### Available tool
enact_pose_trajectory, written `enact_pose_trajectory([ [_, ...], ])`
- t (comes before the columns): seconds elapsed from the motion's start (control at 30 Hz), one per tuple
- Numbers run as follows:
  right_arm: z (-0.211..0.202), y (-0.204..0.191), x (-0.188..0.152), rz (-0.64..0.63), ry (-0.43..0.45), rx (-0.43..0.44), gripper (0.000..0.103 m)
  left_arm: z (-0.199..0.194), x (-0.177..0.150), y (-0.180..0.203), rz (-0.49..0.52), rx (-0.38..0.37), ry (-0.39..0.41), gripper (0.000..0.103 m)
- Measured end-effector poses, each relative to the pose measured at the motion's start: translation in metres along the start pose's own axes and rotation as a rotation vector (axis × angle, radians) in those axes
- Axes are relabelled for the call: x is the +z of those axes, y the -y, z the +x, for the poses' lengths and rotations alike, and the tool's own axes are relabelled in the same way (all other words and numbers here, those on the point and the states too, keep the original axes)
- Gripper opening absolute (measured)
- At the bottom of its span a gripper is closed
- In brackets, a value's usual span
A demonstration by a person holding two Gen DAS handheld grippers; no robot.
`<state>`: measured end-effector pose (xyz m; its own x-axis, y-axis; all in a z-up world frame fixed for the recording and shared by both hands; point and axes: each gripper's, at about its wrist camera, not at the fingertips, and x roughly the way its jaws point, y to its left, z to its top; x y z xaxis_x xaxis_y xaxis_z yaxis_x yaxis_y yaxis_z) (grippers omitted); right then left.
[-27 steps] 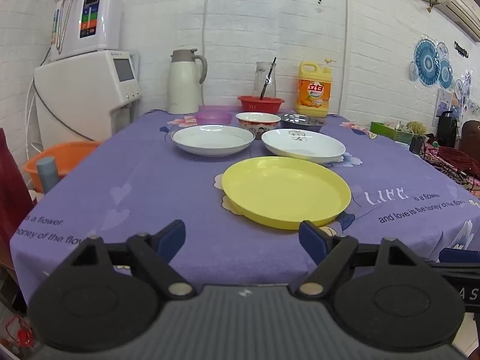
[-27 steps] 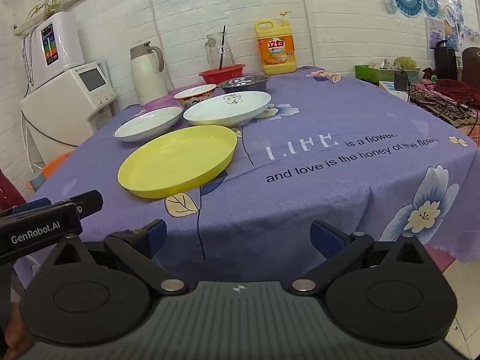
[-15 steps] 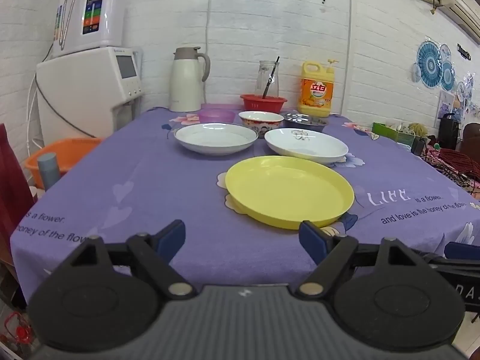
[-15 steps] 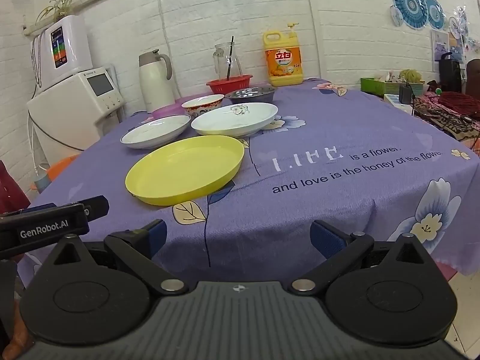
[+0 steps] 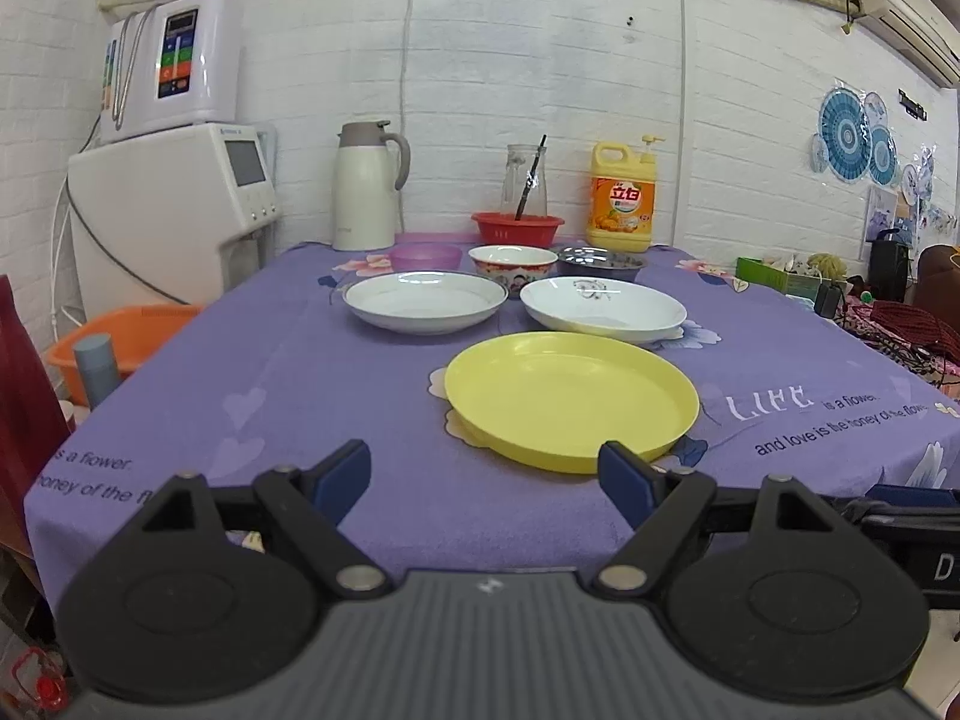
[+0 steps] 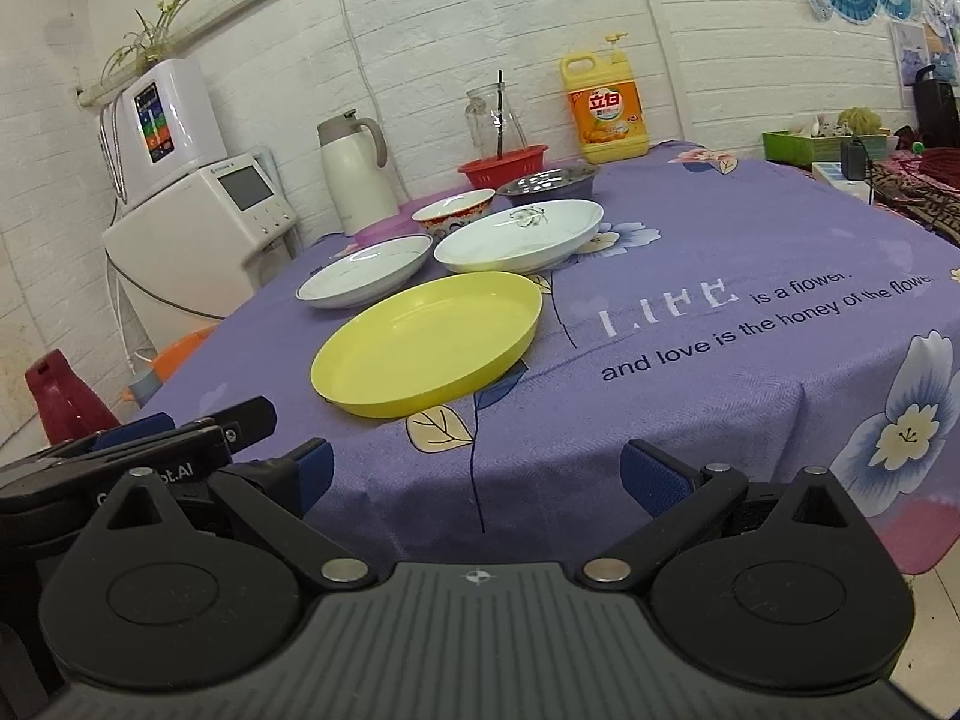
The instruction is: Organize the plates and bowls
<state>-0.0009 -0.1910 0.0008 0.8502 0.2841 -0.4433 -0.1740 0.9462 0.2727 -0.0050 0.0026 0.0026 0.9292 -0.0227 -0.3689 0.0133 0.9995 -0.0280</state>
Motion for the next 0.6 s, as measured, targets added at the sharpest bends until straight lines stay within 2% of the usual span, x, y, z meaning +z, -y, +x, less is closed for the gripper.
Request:
enact_pose_trajectory([
  [0.27,0.0004,0.0041,-0.0006,-0.003,0.001,-0.033,0.103,0.0018,-0.0015,-0.0009,-0.02,-0.007,-0.026,0.082],
  [0.6,0.0014,0.0022,-0.0026,-0.009,0.009,0.003,0.103,0.0041,-0.0026,-0.0028,-0.041,-0.009,-0.045,0.082],
])
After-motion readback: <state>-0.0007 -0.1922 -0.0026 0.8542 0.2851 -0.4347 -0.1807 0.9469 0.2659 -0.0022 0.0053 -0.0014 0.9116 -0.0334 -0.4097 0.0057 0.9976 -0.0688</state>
